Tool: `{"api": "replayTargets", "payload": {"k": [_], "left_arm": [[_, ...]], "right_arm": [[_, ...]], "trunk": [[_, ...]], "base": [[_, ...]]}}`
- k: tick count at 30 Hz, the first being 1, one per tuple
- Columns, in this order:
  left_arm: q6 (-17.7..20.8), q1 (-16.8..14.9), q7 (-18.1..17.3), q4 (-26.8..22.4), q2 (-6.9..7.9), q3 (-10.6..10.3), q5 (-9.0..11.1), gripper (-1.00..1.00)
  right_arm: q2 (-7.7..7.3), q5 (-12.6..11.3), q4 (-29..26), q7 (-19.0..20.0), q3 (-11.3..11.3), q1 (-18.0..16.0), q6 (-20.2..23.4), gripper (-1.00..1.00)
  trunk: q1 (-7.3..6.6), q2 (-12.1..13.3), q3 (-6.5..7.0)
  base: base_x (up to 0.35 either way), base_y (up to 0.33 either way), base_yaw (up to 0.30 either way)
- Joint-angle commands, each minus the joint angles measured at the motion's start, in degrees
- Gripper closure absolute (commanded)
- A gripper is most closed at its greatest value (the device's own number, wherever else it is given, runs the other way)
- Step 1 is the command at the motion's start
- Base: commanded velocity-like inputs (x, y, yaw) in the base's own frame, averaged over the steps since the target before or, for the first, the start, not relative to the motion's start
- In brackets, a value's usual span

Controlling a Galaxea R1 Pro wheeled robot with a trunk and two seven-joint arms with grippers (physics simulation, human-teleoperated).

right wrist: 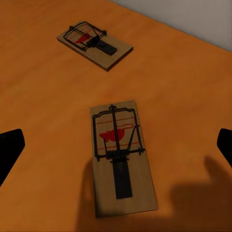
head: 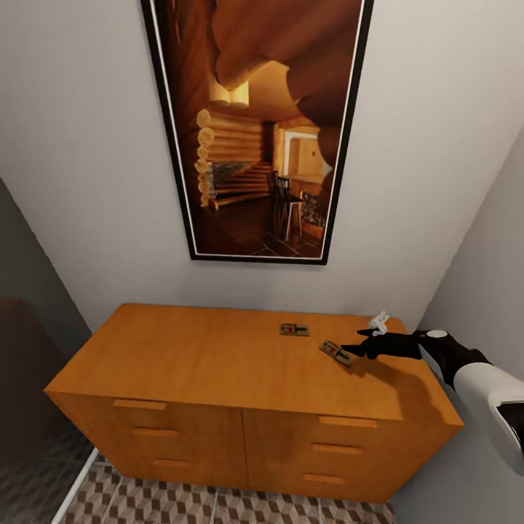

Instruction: Take the four mousetraps from the cabinet in the bathroom and place them on the bathroom floor. Make sure all four end up on the same floor surface, and ensure that at least two of them are either under or directly next to the same bathroom sink.

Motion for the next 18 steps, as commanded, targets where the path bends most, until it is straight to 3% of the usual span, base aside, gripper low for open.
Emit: {"api": "replayTargets", "payload": {"k": [1,18], "left_arm": [[-0.3,-0.1,0.5,0.1,0.02,0.1,-0.6,-1.00],[-0.3,-0.1,0.5,0.1,0.02,0.1,-0.6,-1.00]], "right_arm": [[-0.02,0.3,-0.1,0.1,0.0,0.0,-0.2,-1.00],[-0.06,0.3,-0.1,0.1,0.0,0.0,-0.3,-1.00]], "trunk": [[0.03,-0.1,-0.19],[0.03,-0.1,-0.79]], "base": [[0.000,0.000,0.000],[0.000,0.000,0.000]]}}
